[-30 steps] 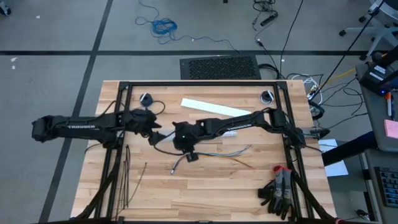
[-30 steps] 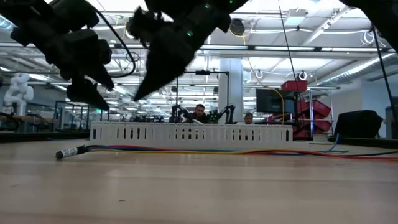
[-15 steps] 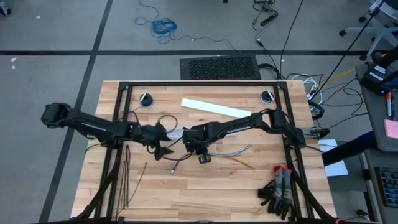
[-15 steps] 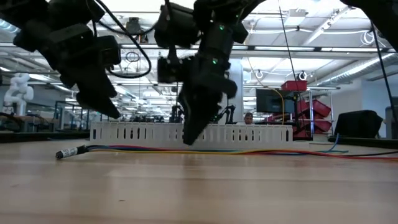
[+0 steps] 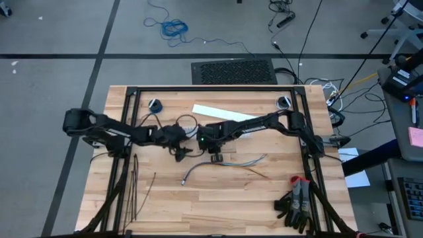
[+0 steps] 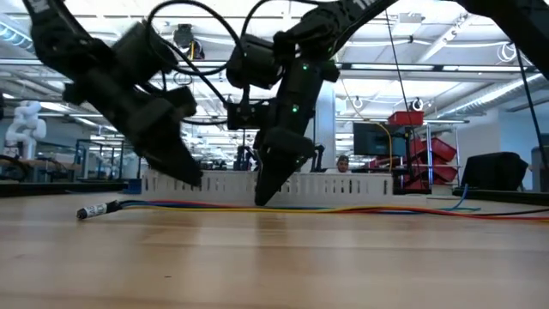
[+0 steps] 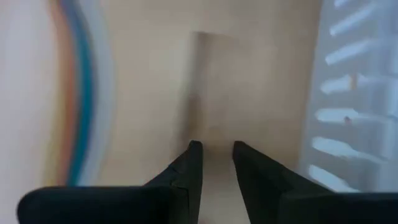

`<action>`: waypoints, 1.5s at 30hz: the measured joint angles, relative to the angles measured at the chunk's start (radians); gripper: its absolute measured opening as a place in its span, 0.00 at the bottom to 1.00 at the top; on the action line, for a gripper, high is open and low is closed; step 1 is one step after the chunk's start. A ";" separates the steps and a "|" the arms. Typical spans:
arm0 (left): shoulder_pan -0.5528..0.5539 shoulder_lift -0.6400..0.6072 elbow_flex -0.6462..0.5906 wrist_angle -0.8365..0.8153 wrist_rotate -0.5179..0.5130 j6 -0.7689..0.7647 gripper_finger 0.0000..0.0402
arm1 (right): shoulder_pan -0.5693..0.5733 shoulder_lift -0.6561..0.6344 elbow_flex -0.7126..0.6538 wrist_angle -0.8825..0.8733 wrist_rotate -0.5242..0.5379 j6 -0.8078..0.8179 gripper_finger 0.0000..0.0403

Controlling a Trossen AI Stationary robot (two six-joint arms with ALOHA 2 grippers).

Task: Ziptie cables
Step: Move the white cable duct to the top center of the table, then wrap the colored loose cables with the black zip tie

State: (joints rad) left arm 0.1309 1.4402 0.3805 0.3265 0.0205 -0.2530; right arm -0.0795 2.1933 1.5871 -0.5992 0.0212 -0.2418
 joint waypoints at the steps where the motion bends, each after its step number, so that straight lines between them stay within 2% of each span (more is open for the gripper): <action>1: 0.022 0.005 0.000 0.015 0.020 0.003 0.80 | -0.013 0.000 0.000 0.003 0.001 -0.012 0.21; 6: 0.070 -0.048 0.034 -0.072 0.123 -0.020 0.79 | -0.077 -0.005 -0.001 -0.009 0.007 -0.027 0.21; 10: 0.042 -0.157 0.100 -0.308 0.197 -0.071 0.79 | -0.062 -0.035 -0.006 -0.032 0.003 -0.005 0.21; 12: 0.008 -0.230 0.146 -0.451 0.163 -0.071 0.79 | -0.031 -0.057 -0.007 -0.019 0.002 -0.005 0.21; 15: -0.059 -0.318 0.216 -0.705 0.034 -0.089 0.79 | 0.025 -0.090 -0.003 0.016 -0.007 -0.006 0.21; 17: -0.106 -0.358 0.251 -0.811 -0.013 -0.144 0.79 | 0.051 -0.100 -0.003 0.049 -0.015 -0.005 0.21; 21: -0.210 -0.408 0.271 -0.967 -0.020 -0.339 0.79 | 0.085 -0.103 -0.003 0.230 -0.023 -0.043 0.21; 24: -0.315 -0.408 0.270 -1.075 -0.015 -0.519 0.79 | 0.100 -0.072 -0.001 0.428 -0.119 -0.075 0.21; 26: -0.410 -0.410 0.267 -1.072 -0.076 -0.644 0.79 | 0.106 -0.051 0.004 0.477 -0.156 -0.077 0.21; 30: -0.574 -0.396 0.264 -1.070 -0.214 -0.845 0.79 | 0.110 -0.053 0.008 0.490 -0.089 -0.054 0.21; 32: -0.631 -0.372 0.264 -1.080 -0.243 -0.963 0.79 | 0.110 -0.059 0.008 0.459 -0.055 -0.037 0.21; 37: -0.757 -0.254 0.264 -1.091 -0.245 -1.306 0.79 | 0.107 -0.059 0.008 0.386 0.008 -0.027 0.21; 39: -0.793 -0.180 0.264 -1.069 -0.216 -1.405 0.79 | 0.103 -0.059 0.008 0.371 0.010 -0.013 0.21; 43: -0.829 -0.049 0.264 -1.008 -0.124 -1.497 0.79 | 0.098 -0.059 0.008 0.370 0.008 -0.005 0.21; 45: -0.835 -0.003 0.269 -1.000 -0.117 -1.498 0.79 | 0.097 -0.059 0.008 0.372 0.009 -0.005 0.21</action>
State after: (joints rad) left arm -0.7045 1.4368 0.6498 -0.6732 -0.0968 -1.7514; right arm 0.0180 2.1342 1.5951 -0.2269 0.0306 -0.2470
